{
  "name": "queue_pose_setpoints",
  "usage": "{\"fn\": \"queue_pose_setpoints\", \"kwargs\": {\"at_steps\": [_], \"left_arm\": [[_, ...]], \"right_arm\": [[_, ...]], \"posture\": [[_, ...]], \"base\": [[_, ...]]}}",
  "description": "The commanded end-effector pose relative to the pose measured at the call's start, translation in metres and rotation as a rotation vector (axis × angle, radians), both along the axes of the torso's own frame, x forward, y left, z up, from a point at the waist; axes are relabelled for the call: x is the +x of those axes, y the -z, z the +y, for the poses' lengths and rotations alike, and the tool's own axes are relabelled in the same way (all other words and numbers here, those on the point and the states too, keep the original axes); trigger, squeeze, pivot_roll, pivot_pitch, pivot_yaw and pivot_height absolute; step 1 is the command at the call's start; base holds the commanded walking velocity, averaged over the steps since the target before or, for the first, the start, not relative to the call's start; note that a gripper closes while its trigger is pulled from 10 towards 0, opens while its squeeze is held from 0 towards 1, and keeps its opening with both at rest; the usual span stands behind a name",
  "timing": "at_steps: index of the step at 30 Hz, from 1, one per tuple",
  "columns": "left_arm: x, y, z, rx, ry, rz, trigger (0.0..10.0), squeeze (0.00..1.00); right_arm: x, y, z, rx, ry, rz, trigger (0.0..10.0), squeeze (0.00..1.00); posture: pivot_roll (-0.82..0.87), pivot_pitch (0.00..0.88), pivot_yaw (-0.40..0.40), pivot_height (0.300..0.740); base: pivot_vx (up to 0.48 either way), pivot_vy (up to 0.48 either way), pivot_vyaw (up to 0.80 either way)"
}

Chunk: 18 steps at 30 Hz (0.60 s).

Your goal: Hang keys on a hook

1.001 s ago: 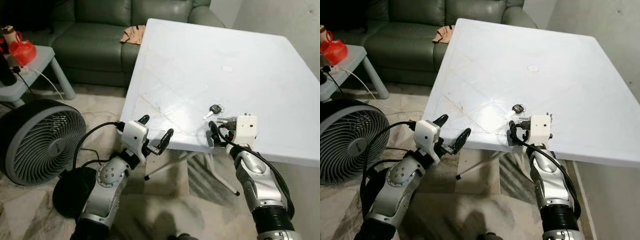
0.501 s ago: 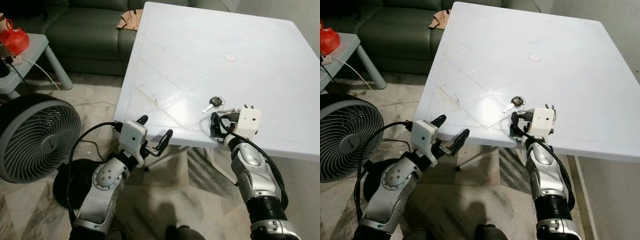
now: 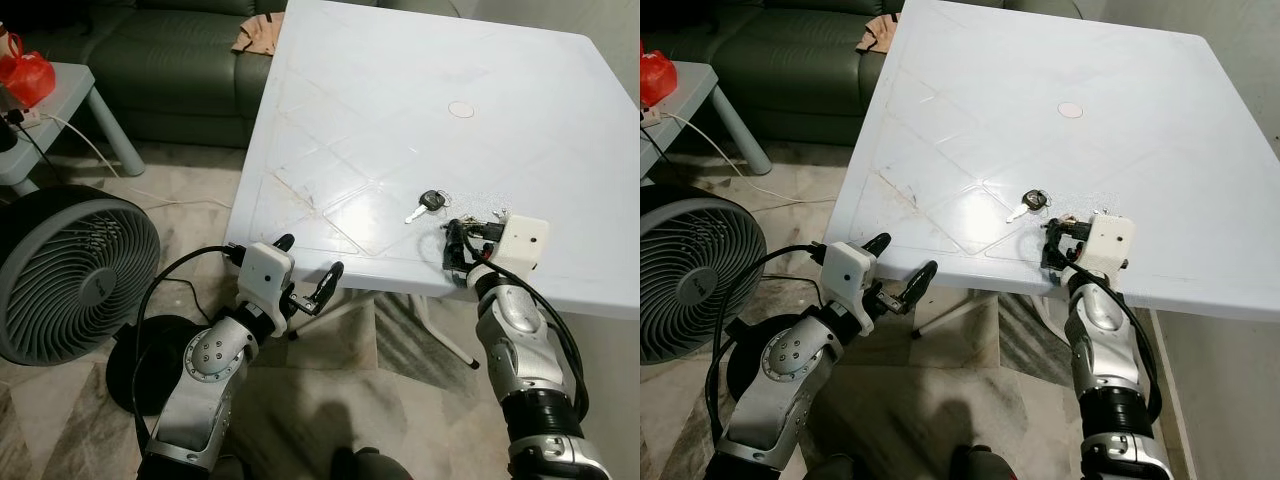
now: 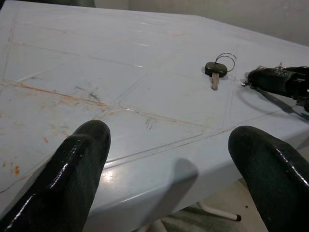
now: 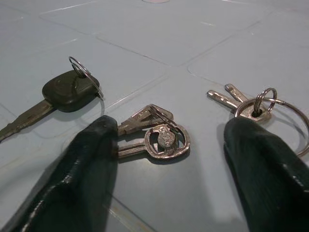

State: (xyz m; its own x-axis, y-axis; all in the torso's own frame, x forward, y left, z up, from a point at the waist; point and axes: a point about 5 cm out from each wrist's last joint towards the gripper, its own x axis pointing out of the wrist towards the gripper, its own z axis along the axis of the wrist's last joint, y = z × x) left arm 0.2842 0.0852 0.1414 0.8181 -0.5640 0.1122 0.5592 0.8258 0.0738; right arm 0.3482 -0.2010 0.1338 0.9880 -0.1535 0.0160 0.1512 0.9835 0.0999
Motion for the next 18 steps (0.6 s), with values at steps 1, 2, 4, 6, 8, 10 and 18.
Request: {"fn": "queue_pose_setpoints", "kwargs": {"at_steps": [1, 2, 4, 6, 8, 10, 18], "left_arm": [[-0.0013, -0.0031, -0.0022, 0.009, 0.005, -0.012, 10.0, 0.00], [-0.0012, -0.0032, -0.0021, 0.010, 0.004, -0.013, 10.0, 0.00], [-0.0013, -0.0032, -0.0021, 0.011, 0.003, -0.013, 10.0, 0.00], [-0.0011, -0.0028, -0.0019, 0.010, 0.002, -0.013, 10.0, 0.00], [-0.0006, -0.0030, -0.0018, 0.010, 0.000, -0.014, 10.0, 0.00], [-0.0006, -0.0031, -0.0018, 0.010, -0.002, -0.014, 10.0, 0.00], [-0.0005, -0.0038, -0.0035, 0.009, 0.000, -0.019, 10.0, 0.00]], "right_arm": [[-0.0010, 0.0011, -0.0004, 0.002, -0.012, -0.006, 5.0, 0.00], [-0.0011, 0.0009, 0.0007, 0.006, -0.023, -0.009, 6.7, 0.00], [-0.0019, 0.0000, 0.0030, 0.025, -0.051, -0.023, 9.4, 0.00], [-0.0022, -0.0004, 0.0038, 0.046, -0.058, -0.031, 7.6, 0.00], [-0.0017, -0.0005, 0.0037, 0.046, -0.061, -0.031, 6.3, 0.00], [-0.0012, -0.0005, 0.0028, 0.046, -0.055, -0.030, 0.5, 0.00], [0.0028, -0.0047, -0.0024, 0.057, -0.015, -0.046, 3.1, 0.00]], "posture": [[0.05, 0.234, -0.066, 0.711], [0.05, 0.234, -0.066, 0.711], [0.05, 0.234, -0.066, 0.711], [0.05, 0.232, -0.068, 0.711], [0.05, 0.230, -0.068, 0.711], [0.05, 0.230, -0.068, 0.711], [0.06, 0.223, -0.069, 0.711]], "base": [[0.000, 0.000, 0.00], [0.000, 0.000, 0.00], [0.000, 0.000, 0.00], [0.000, 0.000, 0.00], [0.000, 0.000, 0.00], [0.000, 0.000, 0.00], [0.000, 0.000, 0.00]]}}
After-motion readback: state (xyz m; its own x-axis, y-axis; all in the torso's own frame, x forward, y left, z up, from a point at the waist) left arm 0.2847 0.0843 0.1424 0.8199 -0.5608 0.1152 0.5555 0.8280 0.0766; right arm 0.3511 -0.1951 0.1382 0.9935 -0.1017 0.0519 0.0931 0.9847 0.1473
